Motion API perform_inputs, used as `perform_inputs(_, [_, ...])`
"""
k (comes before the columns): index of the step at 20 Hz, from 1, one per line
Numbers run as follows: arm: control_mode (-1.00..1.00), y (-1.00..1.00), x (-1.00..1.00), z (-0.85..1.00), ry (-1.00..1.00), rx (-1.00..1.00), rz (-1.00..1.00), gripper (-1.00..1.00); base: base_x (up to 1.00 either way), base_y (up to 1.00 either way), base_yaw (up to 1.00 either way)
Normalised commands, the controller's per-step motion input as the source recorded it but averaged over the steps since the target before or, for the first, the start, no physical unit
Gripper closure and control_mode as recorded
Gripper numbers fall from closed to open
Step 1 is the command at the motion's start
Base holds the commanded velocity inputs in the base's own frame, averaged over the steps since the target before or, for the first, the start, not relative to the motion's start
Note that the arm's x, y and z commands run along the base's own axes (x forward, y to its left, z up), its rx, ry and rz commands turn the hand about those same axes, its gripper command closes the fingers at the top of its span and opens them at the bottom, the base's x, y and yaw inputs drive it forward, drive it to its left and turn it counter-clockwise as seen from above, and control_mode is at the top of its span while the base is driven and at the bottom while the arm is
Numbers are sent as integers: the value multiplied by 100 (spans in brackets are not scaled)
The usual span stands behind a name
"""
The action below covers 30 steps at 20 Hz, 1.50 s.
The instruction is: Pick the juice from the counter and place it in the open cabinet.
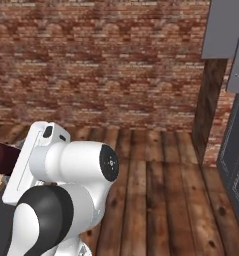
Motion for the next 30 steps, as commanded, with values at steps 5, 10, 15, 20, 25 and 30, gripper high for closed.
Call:
perform_inputs(5, [100,0,0,0,0,0,0,100,54,0,0])
perform_inputs(10, [100,0,0,0,0,0,0,100,50,0,0])
perform_inputs(15, [100,0,0,0,0,0,0,100,50,0,0])
perform_inputs(20, [100,0,0,0,0,0,0,100,55,1,0])
perform_inputs(25, [100,0,0,0,0,0,0,100,57,1,0])
perform_inputs(30, [100,0,0,0,0,0,0,100,55,1,0])
